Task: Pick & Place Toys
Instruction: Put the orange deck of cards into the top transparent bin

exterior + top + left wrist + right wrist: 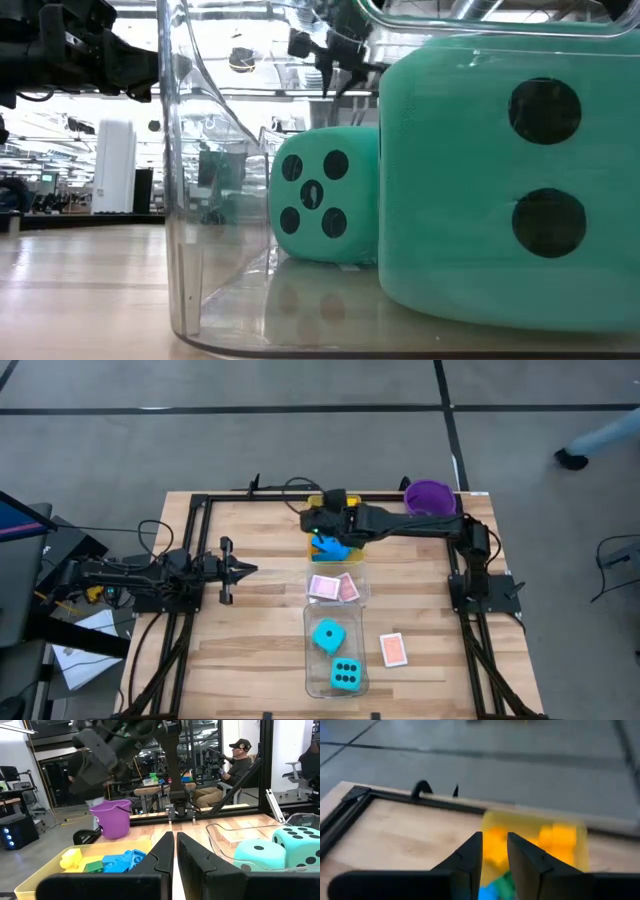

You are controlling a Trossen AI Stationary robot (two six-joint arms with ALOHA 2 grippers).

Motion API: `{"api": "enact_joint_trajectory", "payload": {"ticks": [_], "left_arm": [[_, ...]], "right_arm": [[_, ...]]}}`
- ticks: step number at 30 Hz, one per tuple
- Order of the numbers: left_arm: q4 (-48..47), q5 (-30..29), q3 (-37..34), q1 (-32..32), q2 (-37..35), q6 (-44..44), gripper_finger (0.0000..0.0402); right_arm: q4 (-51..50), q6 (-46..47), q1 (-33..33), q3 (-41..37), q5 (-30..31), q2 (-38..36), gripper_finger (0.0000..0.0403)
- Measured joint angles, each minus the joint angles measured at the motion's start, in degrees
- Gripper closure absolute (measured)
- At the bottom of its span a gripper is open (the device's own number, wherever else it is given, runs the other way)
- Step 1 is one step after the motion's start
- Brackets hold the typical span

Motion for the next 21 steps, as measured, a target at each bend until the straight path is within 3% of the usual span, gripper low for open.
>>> {"api": "enact_joint_trajectory", "payload": {"ticks": [5, 9, 14, 21], "left_arm": [[0.0, -0.02, -0.01, 0.01, -0.02, 0.01, 0.0385], [-0.02, -0.22, 0.0, 0.02, 0.0, 0.0, 0.0385], [-0.04, -0.22, 0.0, 0.0, -0.02, 0.01, 0.0385], [0.04, -0.2, 0.0, 0.0, -0.02, 0.02, 0.0385]], "right_arm": [[2.37, -20.03, 5.27, 0.0, 11.16, 0.0, 0.0323], [-2.38, -27.46, 8.91, 0.0, 13.31, -0.39, 0.0323], [-14.14, -21.56, 12.93, -0.04, 13.07, -2.53, 0.0324], [-22.37, -9.02, 17.65, 0.0, 6.81, -7.67, 0.0324]]}}
